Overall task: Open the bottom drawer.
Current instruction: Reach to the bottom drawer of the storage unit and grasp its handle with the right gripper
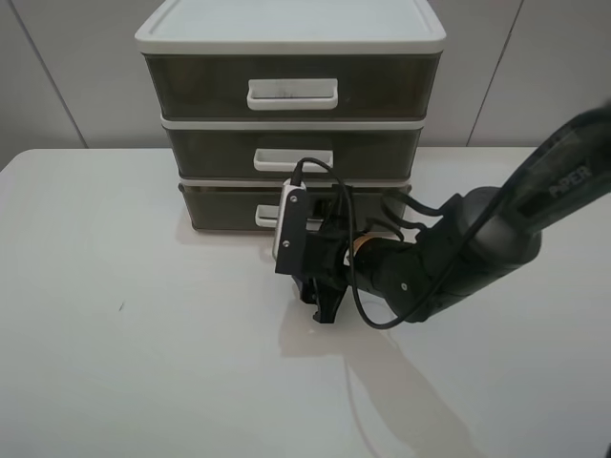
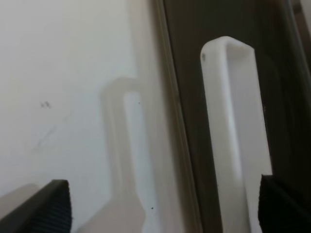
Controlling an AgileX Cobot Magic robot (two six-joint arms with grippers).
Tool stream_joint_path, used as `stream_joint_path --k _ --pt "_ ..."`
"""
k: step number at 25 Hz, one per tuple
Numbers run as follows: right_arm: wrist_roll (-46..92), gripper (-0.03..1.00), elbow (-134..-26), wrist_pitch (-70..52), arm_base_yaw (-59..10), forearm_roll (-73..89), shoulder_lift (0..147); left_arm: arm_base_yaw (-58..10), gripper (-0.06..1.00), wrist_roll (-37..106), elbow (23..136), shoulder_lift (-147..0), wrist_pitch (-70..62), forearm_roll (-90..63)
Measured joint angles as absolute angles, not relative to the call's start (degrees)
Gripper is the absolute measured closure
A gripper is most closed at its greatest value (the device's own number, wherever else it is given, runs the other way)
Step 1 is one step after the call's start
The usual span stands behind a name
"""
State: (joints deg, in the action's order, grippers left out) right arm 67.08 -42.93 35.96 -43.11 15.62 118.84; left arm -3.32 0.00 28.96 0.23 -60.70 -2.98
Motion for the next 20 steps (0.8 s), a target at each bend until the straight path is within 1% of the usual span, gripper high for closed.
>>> stream_joint_path --k 9,20 --pt "69.5 0.21 -42.9 38.5 -43.1 15.6 119.7 -3.3 0.2 0.0 29.0 0.2 -60.7 -3.0" --pt "69.7 0.21 -44.4 38.0 -43.1 17.3 119.7 -3.3 0.2 0.0 29.0 0.2 -60.7 -3.0"
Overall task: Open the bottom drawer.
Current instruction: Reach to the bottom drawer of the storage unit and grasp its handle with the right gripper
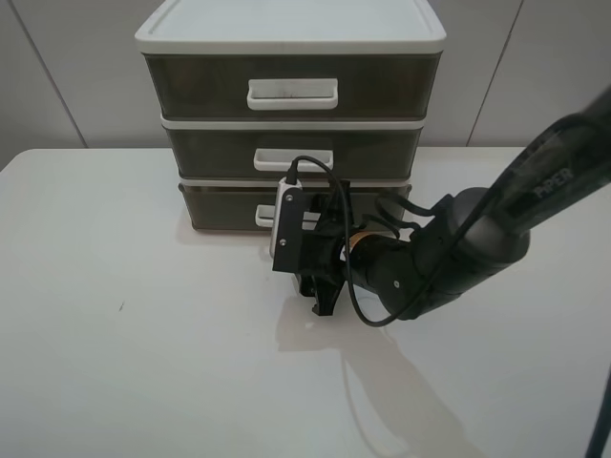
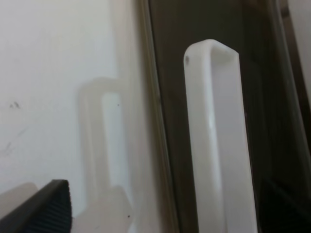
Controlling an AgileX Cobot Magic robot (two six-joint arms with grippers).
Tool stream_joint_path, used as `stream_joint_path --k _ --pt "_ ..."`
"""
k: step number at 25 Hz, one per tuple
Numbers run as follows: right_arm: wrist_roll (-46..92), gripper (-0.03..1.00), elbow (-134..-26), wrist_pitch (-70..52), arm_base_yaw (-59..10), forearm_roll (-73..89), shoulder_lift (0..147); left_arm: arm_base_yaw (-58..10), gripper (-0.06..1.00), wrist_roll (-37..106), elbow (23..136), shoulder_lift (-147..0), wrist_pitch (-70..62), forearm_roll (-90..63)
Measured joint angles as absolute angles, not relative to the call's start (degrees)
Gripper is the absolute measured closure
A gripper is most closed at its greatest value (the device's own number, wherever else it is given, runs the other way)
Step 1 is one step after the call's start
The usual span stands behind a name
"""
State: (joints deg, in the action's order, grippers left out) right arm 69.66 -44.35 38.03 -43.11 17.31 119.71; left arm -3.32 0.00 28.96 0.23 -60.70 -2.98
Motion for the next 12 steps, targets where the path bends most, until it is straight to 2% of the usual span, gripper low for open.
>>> stream_joint_path --k 12 --pt "69.7 0.23 -44.3 38.9 -43.1 17.3 121.4 -3.3 0.2 0.0 29.0 0.2 -60.7 -3.0"
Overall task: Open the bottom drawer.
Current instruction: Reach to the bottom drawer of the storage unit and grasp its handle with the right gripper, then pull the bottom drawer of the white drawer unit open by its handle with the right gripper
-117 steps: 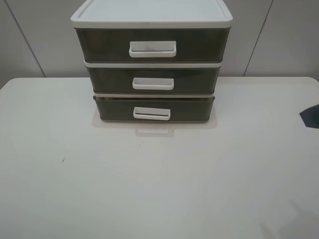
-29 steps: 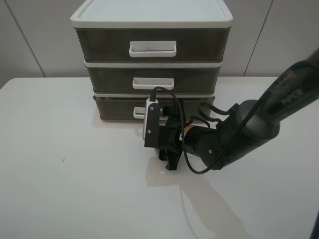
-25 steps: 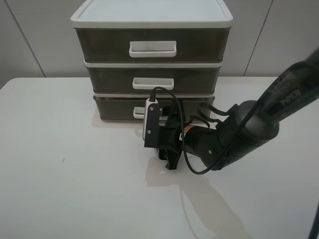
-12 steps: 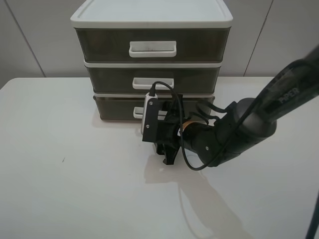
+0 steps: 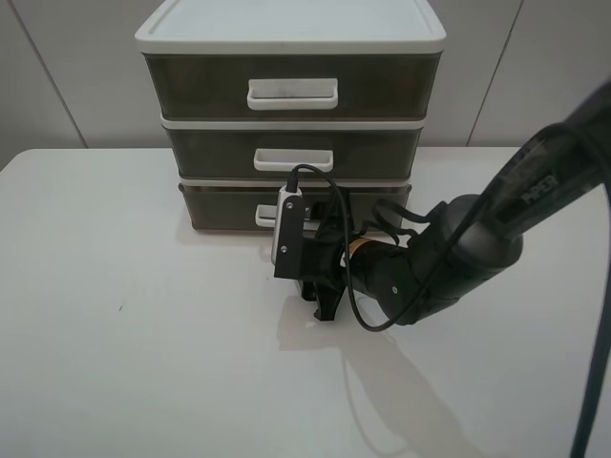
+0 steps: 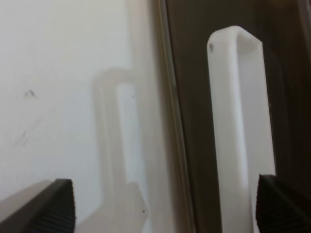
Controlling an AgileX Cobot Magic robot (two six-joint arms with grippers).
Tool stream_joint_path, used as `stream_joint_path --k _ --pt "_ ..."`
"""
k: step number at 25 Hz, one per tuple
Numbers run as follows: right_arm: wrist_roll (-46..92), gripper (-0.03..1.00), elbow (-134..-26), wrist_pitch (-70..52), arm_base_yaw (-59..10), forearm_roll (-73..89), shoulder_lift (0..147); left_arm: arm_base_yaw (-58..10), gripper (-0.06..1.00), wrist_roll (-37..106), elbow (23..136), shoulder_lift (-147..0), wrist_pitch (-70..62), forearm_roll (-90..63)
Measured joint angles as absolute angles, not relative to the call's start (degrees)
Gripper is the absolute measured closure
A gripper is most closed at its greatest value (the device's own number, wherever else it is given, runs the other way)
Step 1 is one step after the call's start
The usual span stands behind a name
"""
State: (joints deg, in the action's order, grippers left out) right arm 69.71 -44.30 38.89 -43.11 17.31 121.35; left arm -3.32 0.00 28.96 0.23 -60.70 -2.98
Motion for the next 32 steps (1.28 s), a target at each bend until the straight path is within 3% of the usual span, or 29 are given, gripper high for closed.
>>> stream_joint_path --k 6,15,32 --pt "69.7 0.34 -44.3 39.9 -43.1 18.2 121.7 -3.3 0.2 0.0 29.0 0.2 -60.7 -3.0" --pt "70.4 0.84 -44.4 44.1 -43.1 19.8 121.7 -3.3 0.2 0.0 29.0 0.2 -60.7 -3.0" --pt "73.6 0.85 -42.9 41.6 -44.4 22.3 119.6 -3.3 0.2 0.0 29.0 0.2 -60.7 -3.0"
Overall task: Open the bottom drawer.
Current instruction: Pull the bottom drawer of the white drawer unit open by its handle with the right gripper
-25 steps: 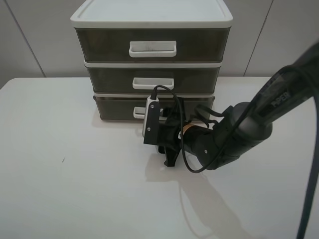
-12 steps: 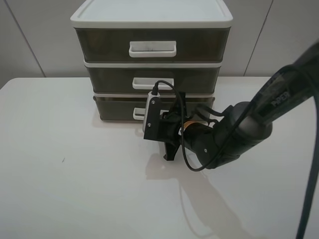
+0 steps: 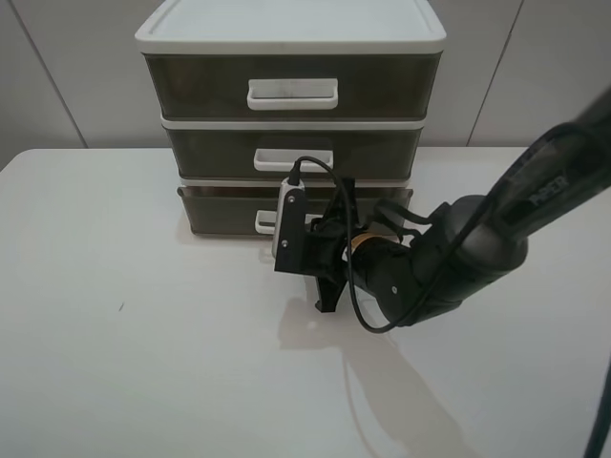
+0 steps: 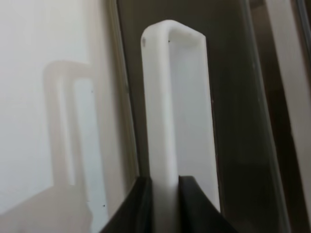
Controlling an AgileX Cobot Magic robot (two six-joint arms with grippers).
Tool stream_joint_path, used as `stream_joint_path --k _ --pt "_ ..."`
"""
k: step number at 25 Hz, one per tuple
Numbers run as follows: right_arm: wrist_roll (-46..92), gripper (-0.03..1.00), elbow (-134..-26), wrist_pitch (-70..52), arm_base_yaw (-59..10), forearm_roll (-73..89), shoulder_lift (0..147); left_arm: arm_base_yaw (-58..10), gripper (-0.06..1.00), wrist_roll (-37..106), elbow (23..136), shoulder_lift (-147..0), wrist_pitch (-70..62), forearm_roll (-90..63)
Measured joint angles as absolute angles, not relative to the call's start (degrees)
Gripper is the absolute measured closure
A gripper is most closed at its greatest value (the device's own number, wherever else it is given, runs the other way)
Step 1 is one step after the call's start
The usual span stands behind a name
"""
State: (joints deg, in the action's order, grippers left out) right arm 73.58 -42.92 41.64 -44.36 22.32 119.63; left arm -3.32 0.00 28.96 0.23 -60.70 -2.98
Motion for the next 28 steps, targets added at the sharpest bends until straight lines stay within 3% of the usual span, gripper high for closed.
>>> stream_joint_path --k 12,28 --pt "73.8 0.85 -40.6 32.4 -45.0 23.2 114.5 -3.3 0.2 0.0 29.0 0.2 -60.7 -3.0" --pt "73.8 0.86 -36.9 29.2 -48.4 27.4 110.8 -3.3 0.2 0.0 29.0 0.2 -60.7 -3.0"
